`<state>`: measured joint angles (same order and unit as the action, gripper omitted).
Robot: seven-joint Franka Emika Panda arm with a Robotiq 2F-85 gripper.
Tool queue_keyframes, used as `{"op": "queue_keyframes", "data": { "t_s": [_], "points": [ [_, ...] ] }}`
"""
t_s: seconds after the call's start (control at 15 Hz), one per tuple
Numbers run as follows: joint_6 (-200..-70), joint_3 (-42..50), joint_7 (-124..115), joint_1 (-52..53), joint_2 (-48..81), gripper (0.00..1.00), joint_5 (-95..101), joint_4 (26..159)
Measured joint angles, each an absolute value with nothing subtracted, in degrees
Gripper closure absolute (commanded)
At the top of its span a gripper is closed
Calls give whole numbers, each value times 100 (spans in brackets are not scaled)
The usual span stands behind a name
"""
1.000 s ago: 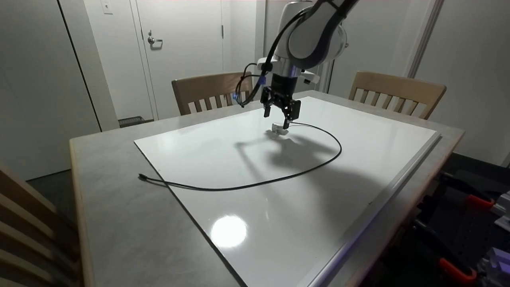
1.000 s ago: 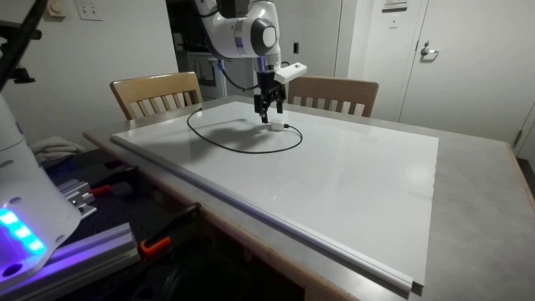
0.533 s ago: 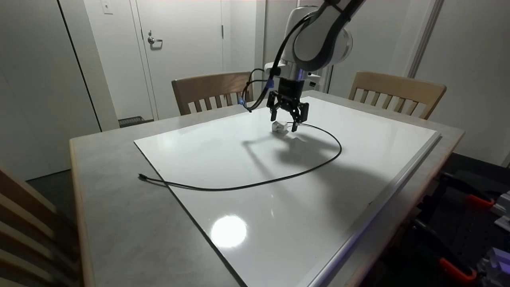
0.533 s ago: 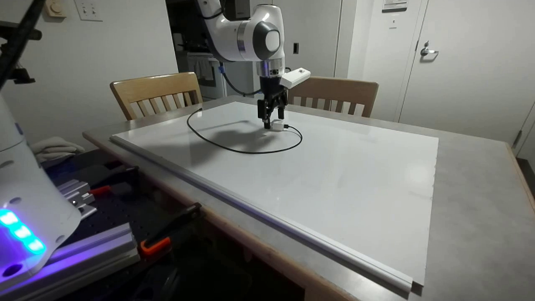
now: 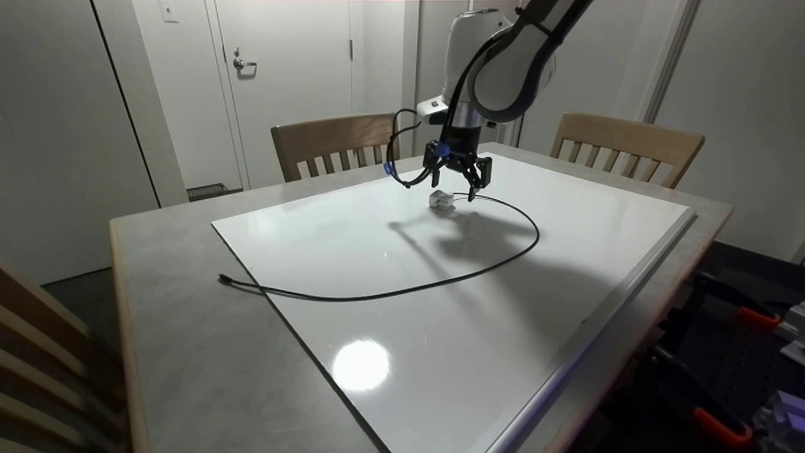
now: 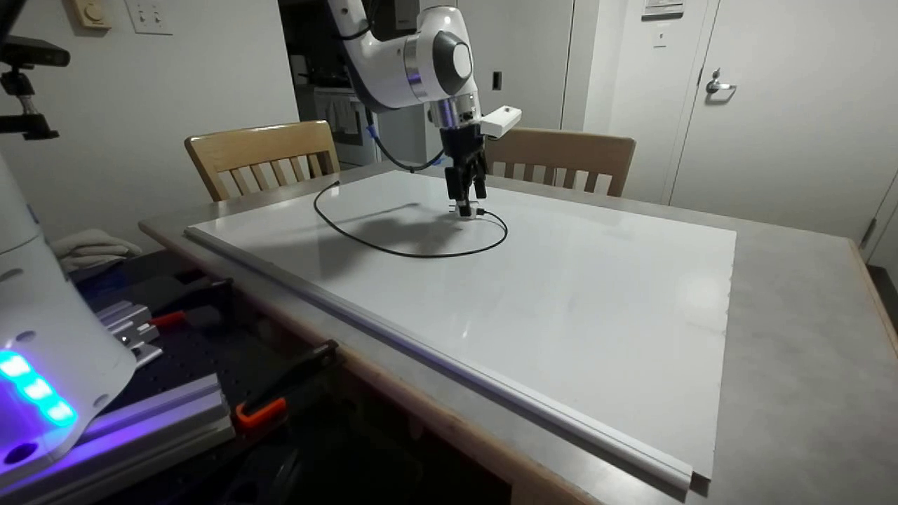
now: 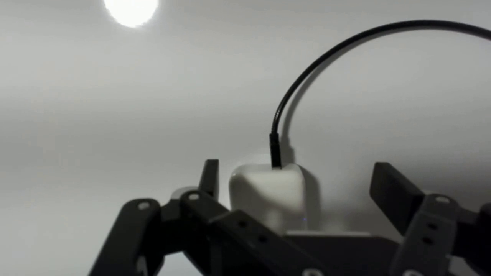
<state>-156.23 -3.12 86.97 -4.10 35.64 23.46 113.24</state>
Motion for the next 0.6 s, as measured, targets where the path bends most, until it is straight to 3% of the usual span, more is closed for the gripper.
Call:
{"op": "queue_keyframes", "data": {
  "t_s": [0.6],
  "points": [
    [-16051, -234, 8661, -284, 3649, 0, 2435, 11340]
  ]
}}
